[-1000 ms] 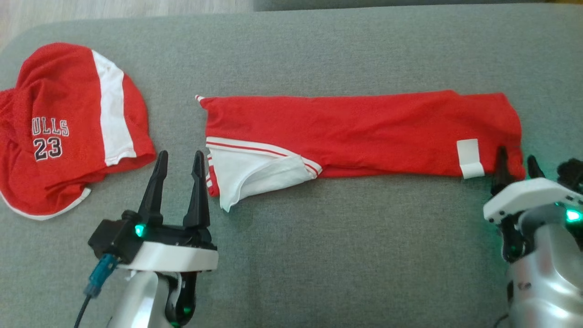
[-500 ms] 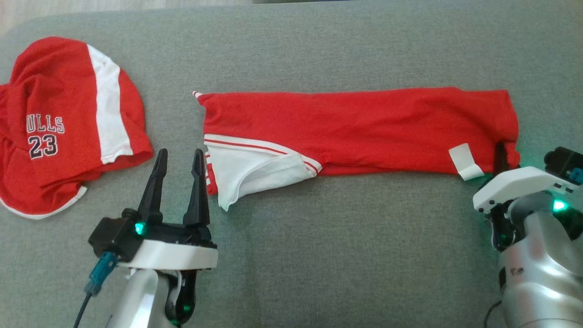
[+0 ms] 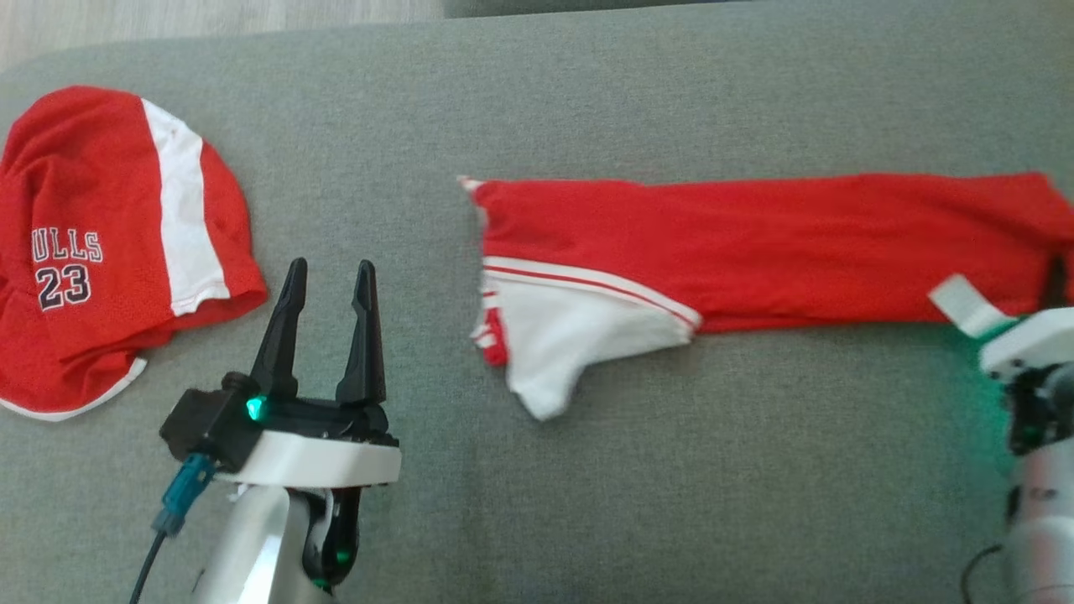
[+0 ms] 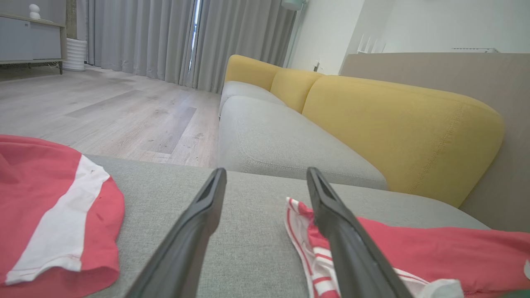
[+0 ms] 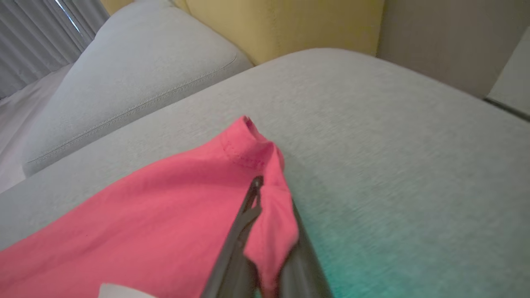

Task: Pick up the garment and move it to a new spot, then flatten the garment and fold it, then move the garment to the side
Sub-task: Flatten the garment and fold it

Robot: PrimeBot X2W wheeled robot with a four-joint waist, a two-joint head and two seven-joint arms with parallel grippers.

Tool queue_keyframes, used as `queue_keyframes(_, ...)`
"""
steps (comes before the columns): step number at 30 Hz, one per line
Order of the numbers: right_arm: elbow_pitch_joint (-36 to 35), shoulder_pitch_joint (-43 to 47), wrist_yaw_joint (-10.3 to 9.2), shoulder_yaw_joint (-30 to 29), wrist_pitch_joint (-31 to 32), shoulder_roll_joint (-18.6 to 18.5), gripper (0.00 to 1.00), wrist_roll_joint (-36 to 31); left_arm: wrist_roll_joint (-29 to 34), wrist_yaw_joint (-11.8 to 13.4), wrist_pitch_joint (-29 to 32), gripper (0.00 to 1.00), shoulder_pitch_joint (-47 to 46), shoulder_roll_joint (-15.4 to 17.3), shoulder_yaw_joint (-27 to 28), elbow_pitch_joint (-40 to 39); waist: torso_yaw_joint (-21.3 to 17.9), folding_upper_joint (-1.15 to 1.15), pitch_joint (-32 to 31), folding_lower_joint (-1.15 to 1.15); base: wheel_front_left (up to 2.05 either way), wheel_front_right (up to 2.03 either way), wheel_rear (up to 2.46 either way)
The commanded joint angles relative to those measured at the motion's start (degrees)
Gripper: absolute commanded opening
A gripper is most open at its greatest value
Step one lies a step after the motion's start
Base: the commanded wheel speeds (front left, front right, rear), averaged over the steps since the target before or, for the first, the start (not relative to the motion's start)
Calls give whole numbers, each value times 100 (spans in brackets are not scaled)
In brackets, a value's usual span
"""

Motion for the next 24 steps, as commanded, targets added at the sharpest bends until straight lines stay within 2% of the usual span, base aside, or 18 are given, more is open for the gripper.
queue_keyframes(1,-195,28,-4,65,18,-112,0,-58,37,9,-29,100,-75,13,206,-191,-7,0,-17,0,0,0,0)
queue_keyframes(6,-380,42,-4,-179,57,-99,0,-229,16,9,-29,100,-21,12,190,-185,-21,0,-132,0,0,0,0)
queue_keyframes(11,-700,43,-4,48,137,101,0,-188,15,9,-29,100,39,11,183,-151,-35,0,-336,0,0,0,0)
queue_keyframes(21,-1723,302,-4,1226,586,402,0,426,-11,9,-29,100,295,10,203,-124,86,0,-824,0,0,0,0)
queue_keyframes(24,-2086,486,-4,1932,799,421,0,905,-9,9,-29,100,375,10,205,-126,208,0,-968,0,0,0,0)
